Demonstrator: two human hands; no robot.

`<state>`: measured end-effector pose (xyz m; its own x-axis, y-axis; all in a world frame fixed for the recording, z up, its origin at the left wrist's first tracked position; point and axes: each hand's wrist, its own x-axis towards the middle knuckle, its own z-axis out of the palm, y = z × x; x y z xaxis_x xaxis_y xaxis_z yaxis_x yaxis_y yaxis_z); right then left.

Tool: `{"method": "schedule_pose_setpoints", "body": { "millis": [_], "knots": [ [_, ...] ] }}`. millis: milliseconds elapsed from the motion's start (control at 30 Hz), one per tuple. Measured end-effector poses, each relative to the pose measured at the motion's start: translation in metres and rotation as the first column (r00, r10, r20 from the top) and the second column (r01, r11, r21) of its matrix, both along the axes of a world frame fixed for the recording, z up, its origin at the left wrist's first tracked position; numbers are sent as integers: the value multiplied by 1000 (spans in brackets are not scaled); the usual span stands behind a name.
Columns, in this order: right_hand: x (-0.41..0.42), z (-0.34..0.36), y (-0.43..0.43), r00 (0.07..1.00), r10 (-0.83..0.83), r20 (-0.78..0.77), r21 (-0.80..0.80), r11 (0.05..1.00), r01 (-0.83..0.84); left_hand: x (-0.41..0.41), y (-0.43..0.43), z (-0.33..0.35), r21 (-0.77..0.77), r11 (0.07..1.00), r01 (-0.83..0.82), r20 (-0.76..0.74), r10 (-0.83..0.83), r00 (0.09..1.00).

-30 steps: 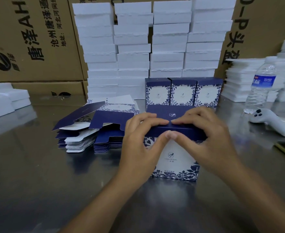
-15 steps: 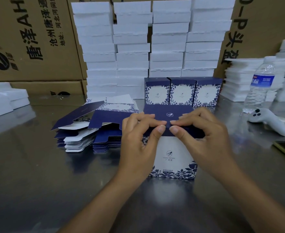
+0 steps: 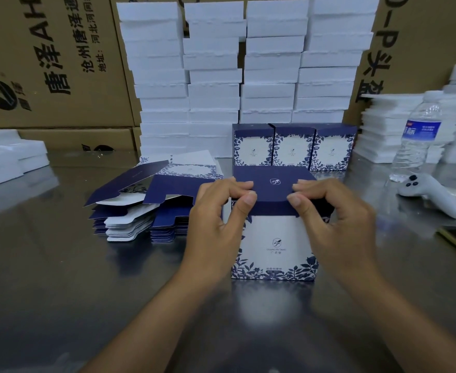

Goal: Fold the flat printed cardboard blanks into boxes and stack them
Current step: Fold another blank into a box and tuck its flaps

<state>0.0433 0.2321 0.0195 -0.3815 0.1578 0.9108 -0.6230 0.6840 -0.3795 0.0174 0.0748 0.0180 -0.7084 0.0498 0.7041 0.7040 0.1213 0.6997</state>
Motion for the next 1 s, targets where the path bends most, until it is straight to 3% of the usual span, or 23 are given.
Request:
{"method": "schedule_pose_setpoints", "body": {
  "millis": [200,400,833,1000],
  "knots": [
    [1,-1,0,1000,25,8,-68,997,-24,1,0,0,10,1000,21,14,-21,1000],
    [-1,-5,10,998,5,64,-177,984,6,-4,-11,2,22,989,145,104,-147,984],
    [-7,-11,15,998,7,67,-196,981,6,-8,-11,1,41,991,130,88,-134,987],
    [-16,-17,22,986,103,128,-342,938,-53,-10,-15,2,54,982,180,115,-185,976]
  ]
}}
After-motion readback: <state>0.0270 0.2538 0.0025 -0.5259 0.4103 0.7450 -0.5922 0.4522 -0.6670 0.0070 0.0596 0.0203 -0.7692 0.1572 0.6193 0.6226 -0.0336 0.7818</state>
